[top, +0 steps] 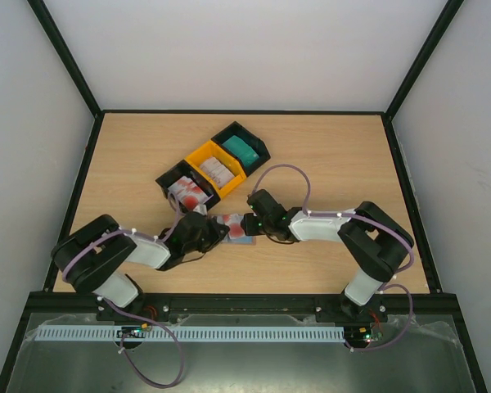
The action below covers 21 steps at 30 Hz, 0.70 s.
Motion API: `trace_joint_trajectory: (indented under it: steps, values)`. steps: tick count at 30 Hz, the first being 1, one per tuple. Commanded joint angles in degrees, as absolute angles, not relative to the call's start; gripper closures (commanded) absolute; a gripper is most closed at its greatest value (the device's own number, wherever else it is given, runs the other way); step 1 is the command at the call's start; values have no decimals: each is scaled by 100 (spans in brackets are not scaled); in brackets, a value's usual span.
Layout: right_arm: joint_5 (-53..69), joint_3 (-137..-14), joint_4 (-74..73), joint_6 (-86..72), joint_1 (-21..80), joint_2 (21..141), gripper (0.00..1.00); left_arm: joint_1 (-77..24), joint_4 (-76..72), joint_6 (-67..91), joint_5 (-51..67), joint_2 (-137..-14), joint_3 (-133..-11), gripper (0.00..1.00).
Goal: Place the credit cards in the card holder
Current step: Insert the credit card into the card holder.
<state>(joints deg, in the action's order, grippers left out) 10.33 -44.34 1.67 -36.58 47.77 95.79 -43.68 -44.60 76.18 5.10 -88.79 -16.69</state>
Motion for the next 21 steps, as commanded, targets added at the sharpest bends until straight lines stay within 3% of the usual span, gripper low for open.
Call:
trace_joint_trajectory:
  steps: [1, 6, 14, 21]
  values:
    - [763, -4116, -475, -3832, 4799, 9757, 66, -4316, -3147, 6941, 464, -8556, -1938, 98]
    - [782, -4131, -442, -3839, 4799, 9794, 66, -4166, -2206, 6165, 783, -8399, -2340, 98]
    - [725, -4174, -447, -3884, 4799, 9895, 66, -4043, -1942, 6016, 1136, -8372, -2291, 98]
    - [678, -4245, -539, -3897, 4799, 10044, 77, -4010, -1824, 5629, 1437, -8368, -2346, 98]
